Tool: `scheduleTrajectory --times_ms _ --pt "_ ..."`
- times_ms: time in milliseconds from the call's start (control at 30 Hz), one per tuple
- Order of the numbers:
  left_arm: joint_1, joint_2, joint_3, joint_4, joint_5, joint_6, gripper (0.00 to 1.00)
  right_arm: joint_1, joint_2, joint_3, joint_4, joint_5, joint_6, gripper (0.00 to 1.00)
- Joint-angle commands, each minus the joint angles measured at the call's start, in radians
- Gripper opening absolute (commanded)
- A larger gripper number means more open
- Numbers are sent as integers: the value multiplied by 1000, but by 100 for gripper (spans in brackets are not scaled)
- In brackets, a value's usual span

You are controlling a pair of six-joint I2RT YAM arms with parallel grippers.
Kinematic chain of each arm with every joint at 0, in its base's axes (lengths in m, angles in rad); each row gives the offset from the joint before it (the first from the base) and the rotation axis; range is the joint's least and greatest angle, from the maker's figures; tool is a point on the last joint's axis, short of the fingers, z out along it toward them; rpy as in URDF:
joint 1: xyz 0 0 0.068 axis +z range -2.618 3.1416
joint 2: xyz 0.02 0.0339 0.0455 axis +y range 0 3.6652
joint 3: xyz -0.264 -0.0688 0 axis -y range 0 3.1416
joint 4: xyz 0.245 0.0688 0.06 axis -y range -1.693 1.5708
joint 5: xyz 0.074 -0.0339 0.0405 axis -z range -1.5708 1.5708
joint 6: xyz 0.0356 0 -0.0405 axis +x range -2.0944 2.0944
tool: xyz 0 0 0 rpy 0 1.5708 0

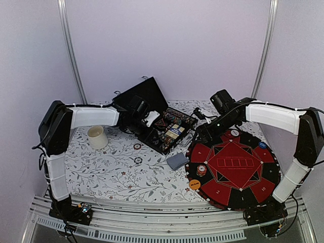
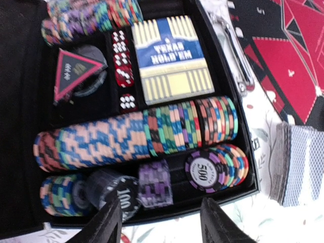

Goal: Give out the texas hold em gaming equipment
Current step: Pick up the pile of poker chips from the chip case.

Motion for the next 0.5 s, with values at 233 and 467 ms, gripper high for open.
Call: scheduleTrajectory --times_ms 233,467 --pt "-11 77 26 -45 -35 2 59 -7 11 14 -6 -21 -10 80" --pt "-12 114 34 -57 -23 -3 56 -7 8 7 -7 -24 -10 80"
